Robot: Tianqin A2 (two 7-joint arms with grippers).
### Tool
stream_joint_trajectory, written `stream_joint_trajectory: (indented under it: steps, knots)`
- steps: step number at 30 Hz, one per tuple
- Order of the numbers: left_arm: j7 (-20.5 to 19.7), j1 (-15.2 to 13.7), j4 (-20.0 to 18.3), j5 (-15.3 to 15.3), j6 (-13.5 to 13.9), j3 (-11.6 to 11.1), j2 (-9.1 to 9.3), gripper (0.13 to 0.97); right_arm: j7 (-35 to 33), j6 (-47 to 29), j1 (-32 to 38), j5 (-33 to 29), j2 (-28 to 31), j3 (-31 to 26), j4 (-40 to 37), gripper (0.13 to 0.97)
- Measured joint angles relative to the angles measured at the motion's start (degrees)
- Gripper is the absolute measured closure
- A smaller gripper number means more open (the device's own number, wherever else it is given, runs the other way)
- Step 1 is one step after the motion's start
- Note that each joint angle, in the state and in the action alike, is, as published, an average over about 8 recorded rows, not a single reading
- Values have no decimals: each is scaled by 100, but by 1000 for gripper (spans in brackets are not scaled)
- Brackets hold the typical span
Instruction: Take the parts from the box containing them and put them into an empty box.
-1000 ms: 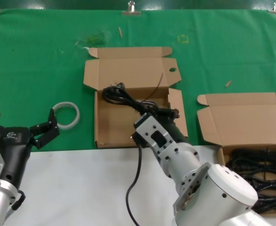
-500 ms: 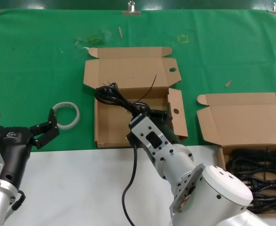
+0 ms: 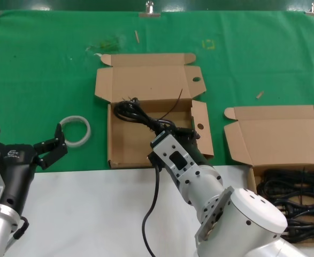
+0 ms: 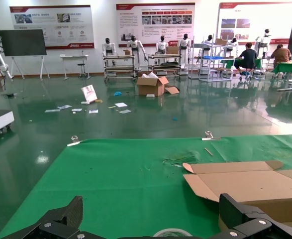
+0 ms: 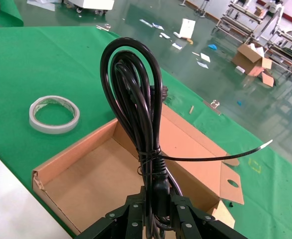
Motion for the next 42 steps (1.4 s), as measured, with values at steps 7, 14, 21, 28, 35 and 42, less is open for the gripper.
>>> stream_joint_trajectory:
  steps: [7,14,21,28,35,42]
  knots:
    - [0,0,0,0,0,0,0,132,55,-41,-3,0,0,2,-14,884]
    - [0,0,0,0,0,0,0,132,56,-42,-3,0,0,2,-14,835]
    - [0,0,0,0,0,0,0,132,56,-42,-3,0,0,2,-14,755]
    - [0,0,0,0,0,0,0,132,70,-51,-8,-12,0,13,-14,643]
    - [0,0,0,0,0,0,0,132,366,-236,-126,-248,1,220,4,499]
    - [0,0,0,0,0,0,0,132,929,-589,-347,-698,1,614,37,405]
